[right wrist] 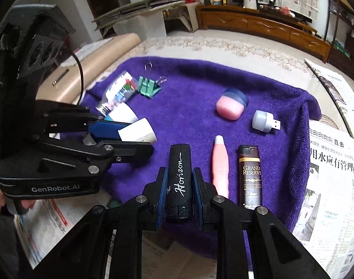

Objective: Organize rigid objects

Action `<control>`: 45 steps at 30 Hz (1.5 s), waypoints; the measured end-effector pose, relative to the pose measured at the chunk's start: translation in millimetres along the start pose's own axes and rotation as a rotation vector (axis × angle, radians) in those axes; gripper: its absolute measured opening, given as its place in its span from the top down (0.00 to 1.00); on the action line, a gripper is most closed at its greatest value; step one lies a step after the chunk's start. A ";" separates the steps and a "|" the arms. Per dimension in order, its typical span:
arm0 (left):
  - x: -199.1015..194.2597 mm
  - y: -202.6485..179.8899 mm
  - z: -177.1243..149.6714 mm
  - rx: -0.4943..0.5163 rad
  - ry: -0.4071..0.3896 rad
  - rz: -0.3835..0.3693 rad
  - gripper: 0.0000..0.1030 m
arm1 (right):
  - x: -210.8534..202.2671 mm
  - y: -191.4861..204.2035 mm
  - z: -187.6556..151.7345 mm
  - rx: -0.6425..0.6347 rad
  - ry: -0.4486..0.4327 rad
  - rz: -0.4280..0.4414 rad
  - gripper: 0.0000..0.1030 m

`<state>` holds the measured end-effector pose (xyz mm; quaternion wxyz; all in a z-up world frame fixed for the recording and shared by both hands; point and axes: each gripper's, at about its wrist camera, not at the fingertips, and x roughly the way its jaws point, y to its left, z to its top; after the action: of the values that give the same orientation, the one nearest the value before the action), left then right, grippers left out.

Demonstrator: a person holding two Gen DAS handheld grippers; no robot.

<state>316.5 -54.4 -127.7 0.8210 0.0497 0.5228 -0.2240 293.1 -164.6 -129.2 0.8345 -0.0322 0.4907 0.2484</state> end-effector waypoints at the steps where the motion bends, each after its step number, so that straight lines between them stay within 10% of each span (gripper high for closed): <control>1: 2.9 -0.7 0.4 0.010 0.010 0.012 0.72 | 2.2 -0.5 -0.6 -0.005 0.005 0.001 0.79; 14: 14.4 -7.9 2.5 0.081 0.054 0.060 0.72 | 15.7 -4.6 -5.6 -0.085 0.008 0.053 0.79; 30: 0.9 -20.8 -5.2 0.106 0.045 0.046 0.36 | -9.7 -19.4 -13.7 -0.067 0.040 0.091 0.66; 37: -43.2 -24.1 -15.5 0.072 -0.038 0.046 0.16 | -51.6 -22.7 -28.4 0.010 -0.015 0.083 0.32; 39: -62.0 -26.1 -23.2 0.051 -0.085 0.056 0.01 | -68.0 -18.8 -35.5 0.043 -0.041 0.051 0.00; 45: -117.5 -31.1 -62.1 -0.132 -0.209 0.137 0.00 | -127.3 7.8 -71.1 0.190 -0.162 -0.093 0.00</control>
<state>210.1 -25.5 -47.3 0.8857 0.0074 0.4436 -0.1366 182.3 -227.8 -58.1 0.8813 0.0448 0.4409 0.1637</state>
